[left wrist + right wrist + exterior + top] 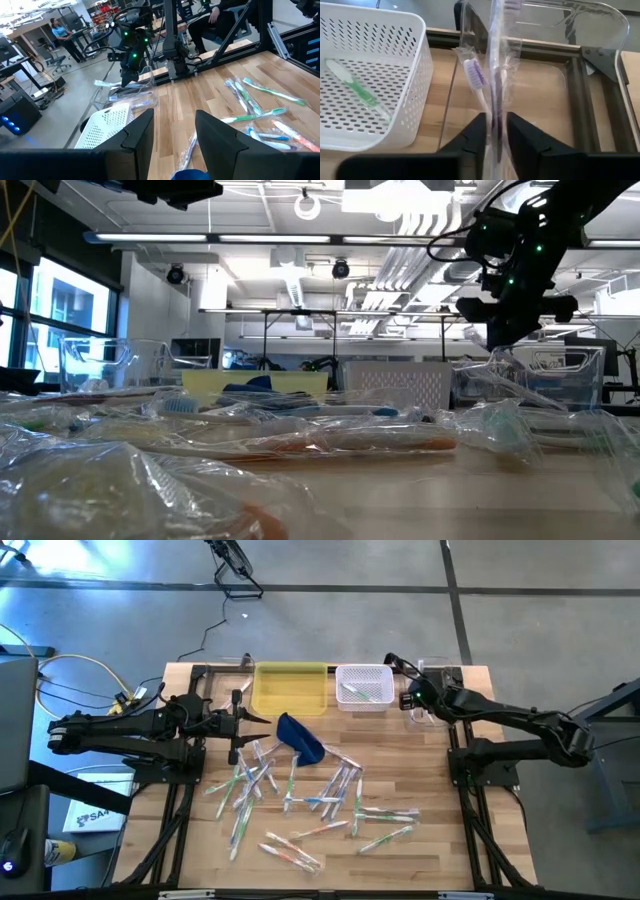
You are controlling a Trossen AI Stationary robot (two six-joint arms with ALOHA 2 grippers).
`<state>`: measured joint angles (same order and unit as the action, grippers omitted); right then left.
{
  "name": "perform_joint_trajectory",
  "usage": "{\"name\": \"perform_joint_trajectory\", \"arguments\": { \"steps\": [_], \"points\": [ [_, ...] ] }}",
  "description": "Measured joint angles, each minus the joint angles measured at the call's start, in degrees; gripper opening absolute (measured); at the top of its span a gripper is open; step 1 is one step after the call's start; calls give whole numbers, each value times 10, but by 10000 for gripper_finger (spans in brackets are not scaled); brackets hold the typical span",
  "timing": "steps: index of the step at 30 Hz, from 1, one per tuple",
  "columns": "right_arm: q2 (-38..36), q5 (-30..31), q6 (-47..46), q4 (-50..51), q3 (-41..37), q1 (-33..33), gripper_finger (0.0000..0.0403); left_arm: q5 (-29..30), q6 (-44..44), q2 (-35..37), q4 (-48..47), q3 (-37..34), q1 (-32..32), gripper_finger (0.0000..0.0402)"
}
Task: Pick & Place Toothbrushes
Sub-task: Put the violet toothbrush into the right transparent bin
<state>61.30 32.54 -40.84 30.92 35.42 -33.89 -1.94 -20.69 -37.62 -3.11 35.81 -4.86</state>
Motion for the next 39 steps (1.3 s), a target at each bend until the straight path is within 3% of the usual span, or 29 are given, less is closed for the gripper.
{"name": "perform_joint_trajectory", "arguments": {
  "steps": [6,11,22,39],
  "points": [
    [-2,-14,3,0,0,0,154,0,0,0,0,0,0,139],
    [-21,-20,6,1,9,0,172,0,0,0,0,0,0,139],
    [-90,-61,48,-37,36,6,140,2,0,0,0,0,0,139],
    [-144,-78,88,-117,37,98,75,1,0,0,0,0,0,139]
  ]
}}
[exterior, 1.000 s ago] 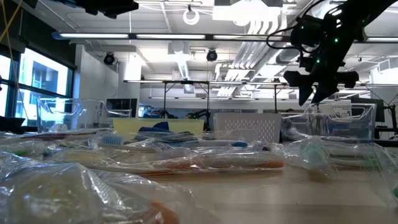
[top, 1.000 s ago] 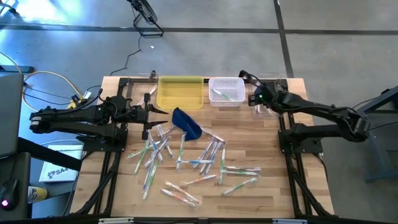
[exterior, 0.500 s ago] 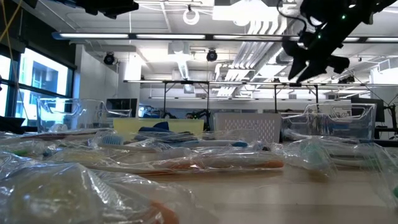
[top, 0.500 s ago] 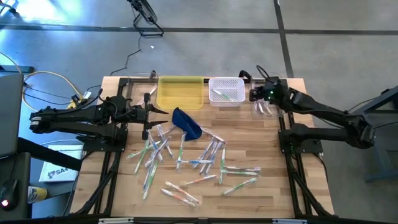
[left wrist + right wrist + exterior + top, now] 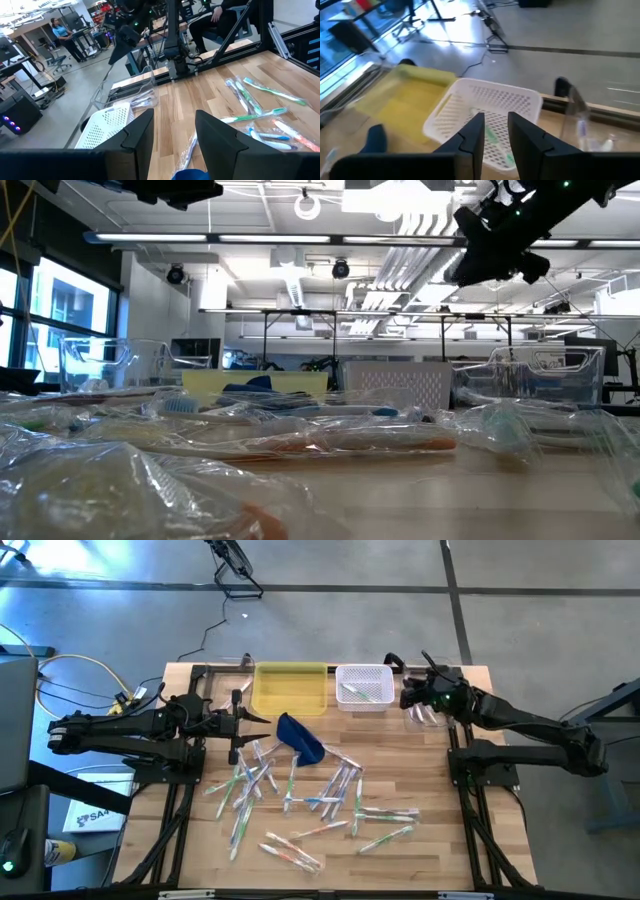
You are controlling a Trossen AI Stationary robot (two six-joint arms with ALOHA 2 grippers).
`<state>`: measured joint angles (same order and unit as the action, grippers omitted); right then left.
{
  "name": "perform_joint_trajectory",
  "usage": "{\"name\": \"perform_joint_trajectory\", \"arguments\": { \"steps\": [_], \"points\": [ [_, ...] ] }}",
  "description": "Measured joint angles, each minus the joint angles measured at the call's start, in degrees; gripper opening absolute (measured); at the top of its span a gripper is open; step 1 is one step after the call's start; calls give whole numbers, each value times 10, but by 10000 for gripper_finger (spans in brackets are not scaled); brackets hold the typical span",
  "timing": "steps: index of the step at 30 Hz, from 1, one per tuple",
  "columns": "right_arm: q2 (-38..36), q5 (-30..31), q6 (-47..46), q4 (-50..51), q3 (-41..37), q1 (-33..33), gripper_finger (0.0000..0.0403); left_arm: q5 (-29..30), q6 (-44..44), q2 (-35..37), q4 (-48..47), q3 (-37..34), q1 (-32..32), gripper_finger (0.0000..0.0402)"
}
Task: Pick & Place Toothbrushes
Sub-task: Put the violet toothbrush into the right transparent bin
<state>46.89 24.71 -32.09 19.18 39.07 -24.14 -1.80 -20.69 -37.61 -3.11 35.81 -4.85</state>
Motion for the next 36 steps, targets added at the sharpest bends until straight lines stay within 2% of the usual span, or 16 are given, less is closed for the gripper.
{"name": "perform_joint_trajectory", "arguments": {
  "steps": [9,16,19,32,36],
  "points": [
    [0,-14,6,-57,0,70,55,-3,0,0,0,0,0,139],
    [0,-86,24,-100,0,128,50,-2,0,0,0,0,0,139],
    [2,-98,24,-107,0,151,50,-2,0,0,0,0,0,139],
    [50,-98,18,-116,0,208,50,-1,9,0,2,0,0,139],
    [78,-99,17,-152,-1,222,50,-1,9,0,6,0,0,139]
  ]
}}
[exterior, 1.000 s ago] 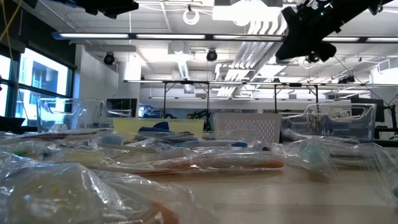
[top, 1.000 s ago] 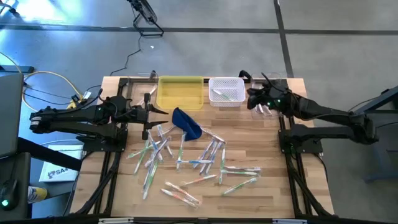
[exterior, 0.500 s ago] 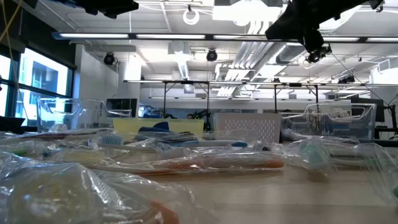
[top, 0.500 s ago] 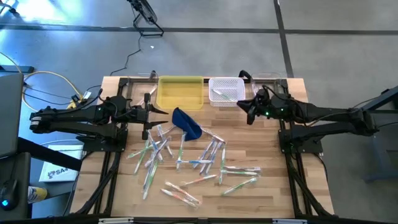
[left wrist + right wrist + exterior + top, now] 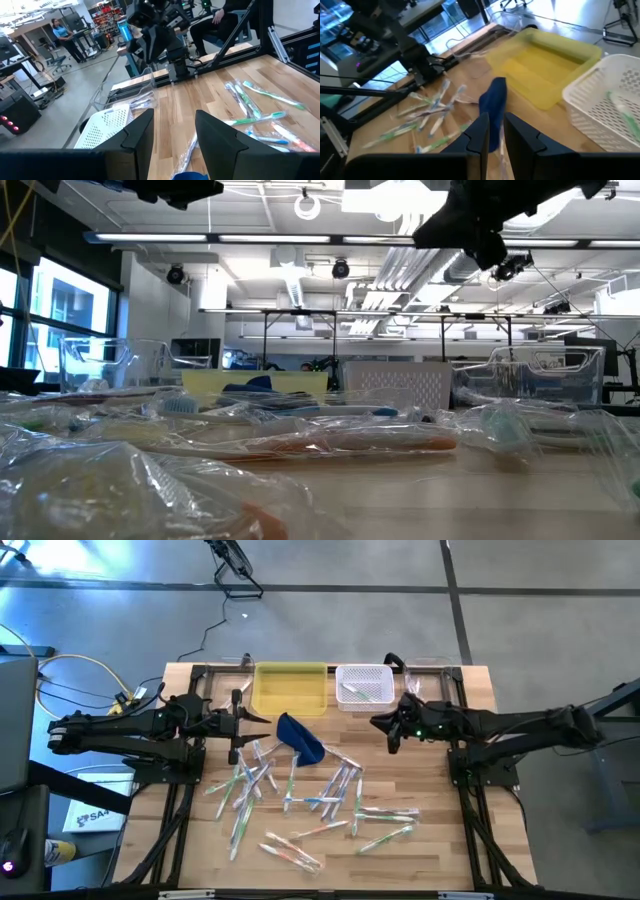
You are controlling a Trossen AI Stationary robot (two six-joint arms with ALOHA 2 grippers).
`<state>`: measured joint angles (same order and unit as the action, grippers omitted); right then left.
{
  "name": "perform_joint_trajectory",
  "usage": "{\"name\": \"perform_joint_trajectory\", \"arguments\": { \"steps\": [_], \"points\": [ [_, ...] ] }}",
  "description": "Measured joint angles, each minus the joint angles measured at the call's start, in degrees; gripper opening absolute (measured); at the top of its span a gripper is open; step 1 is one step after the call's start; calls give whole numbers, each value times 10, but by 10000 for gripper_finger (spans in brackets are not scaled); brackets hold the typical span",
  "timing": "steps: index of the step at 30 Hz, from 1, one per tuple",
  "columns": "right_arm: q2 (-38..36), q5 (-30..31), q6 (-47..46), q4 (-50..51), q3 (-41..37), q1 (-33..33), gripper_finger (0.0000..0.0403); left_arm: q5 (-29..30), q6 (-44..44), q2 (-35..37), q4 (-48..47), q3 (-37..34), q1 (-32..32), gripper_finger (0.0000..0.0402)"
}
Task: Pick & Place Toothbrushes
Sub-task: Put the violet toothbrush into the right transparent bin
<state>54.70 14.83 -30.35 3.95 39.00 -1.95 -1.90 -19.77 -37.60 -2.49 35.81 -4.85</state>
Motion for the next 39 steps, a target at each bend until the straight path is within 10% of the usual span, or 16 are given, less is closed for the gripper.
{"name": "perform_joint_trajectory", "arguments": {
  "steps": [21,39],
  "points": [
    [144,-72,0,-228,0,25,50,1,2,0,0,0,0,139],
    [151,-76,-26,-227,5,26,50,-1,2,0,-1,0,0,139]
  ]
}}
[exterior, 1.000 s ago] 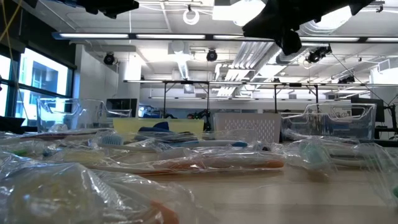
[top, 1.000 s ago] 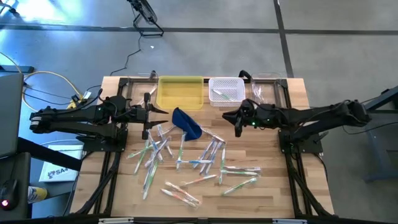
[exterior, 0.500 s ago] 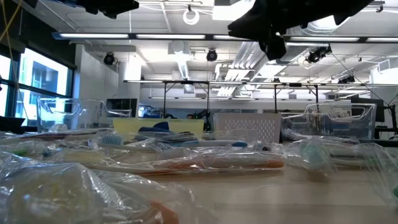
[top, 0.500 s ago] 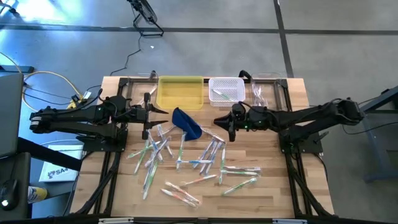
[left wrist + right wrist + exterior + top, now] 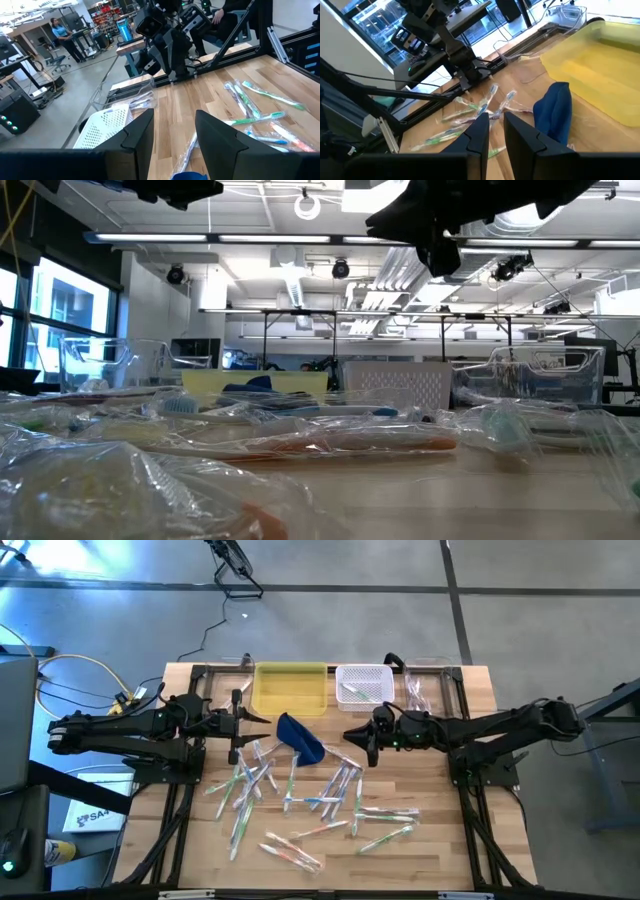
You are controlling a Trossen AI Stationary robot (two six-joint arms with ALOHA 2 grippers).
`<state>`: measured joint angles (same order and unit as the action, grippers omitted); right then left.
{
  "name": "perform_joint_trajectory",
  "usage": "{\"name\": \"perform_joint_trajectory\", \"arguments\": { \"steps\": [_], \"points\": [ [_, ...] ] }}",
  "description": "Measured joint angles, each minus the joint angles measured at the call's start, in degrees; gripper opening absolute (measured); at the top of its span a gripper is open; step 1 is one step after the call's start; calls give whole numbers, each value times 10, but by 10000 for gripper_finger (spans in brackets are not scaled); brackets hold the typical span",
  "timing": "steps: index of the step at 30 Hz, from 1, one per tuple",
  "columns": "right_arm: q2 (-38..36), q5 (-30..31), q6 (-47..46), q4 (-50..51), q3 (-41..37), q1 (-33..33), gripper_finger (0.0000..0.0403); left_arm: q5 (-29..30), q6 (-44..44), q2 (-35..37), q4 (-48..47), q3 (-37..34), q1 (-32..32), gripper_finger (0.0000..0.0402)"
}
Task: Pick & Place Toothbrushes
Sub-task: Put the violet toothbrush into the right transparent bin
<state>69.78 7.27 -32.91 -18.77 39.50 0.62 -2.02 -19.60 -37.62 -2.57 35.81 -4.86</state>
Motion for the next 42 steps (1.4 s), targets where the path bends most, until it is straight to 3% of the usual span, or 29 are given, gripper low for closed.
{"name": "perform_joint_trajectory", "arguments": {
  "steps": [10,17,31,42],
  "points": [
    [17,20,72,10,42,7,5,0,0,0,-1,0,0,139],
    [35,45,7,95,42,6,4,1,0,0,-2,0,0,139],
    [144,44,-33,95,42,5,3,3,0,0,-2,0,0,139],
    [177,46,-69,159,42,5,3,2,4,0,-2,0,0,139]
  ]
}}
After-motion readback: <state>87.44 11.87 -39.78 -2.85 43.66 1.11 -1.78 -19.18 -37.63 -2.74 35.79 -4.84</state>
